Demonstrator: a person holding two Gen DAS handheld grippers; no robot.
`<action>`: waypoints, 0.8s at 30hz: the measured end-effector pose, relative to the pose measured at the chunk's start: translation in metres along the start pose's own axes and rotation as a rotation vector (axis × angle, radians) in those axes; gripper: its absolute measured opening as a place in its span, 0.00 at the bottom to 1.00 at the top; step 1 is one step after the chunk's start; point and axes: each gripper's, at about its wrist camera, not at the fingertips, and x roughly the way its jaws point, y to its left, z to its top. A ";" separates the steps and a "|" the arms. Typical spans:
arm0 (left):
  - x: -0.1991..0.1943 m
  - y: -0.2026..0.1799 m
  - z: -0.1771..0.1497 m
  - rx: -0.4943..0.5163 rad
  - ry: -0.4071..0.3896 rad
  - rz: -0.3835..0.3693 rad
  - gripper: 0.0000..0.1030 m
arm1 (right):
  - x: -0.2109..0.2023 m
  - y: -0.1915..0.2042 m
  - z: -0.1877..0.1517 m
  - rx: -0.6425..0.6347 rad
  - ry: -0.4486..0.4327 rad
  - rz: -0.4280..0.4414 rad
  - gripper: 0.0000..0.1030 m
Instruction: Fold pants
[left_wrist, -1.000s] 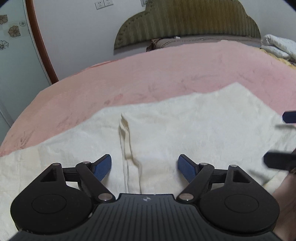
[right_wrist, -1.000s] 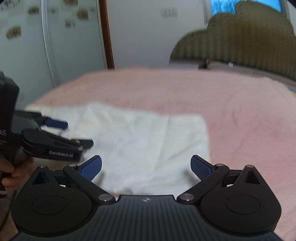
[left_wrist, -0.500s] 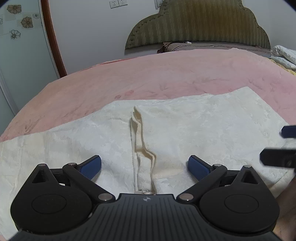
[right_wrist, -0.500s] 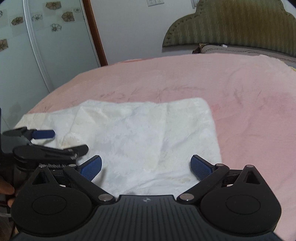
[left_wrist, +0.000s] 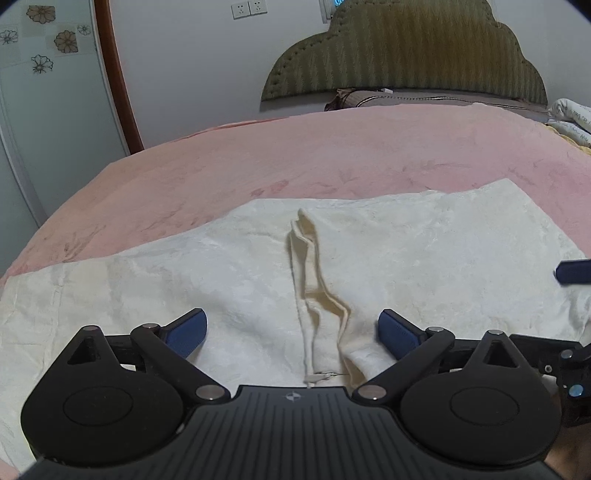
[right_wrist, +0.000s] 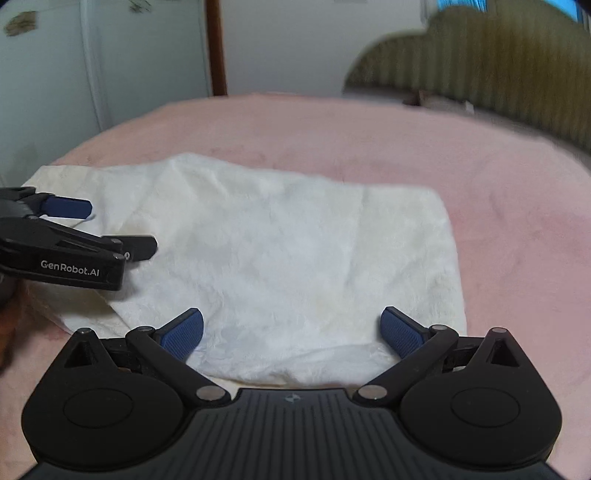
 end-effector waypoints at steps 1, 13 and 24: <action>-0.003 0.004 0.001 -0.007 -0.005 -0.002 0.93 | 0.000 -0.001 -0.001 0.007 -0.002 0.003 1.00; -0.028 0.118 -0.021 -0.141 0.045 0.282 0.95 | -0.022 0.074 0.029 -0.143 -0.097 0.192 1.00; -0.093 0.226 -0.054 -0.474 0.051 0.351 0.94 | -0.001 0.242 -0.002 -0.807 -0.212 0.193 1.00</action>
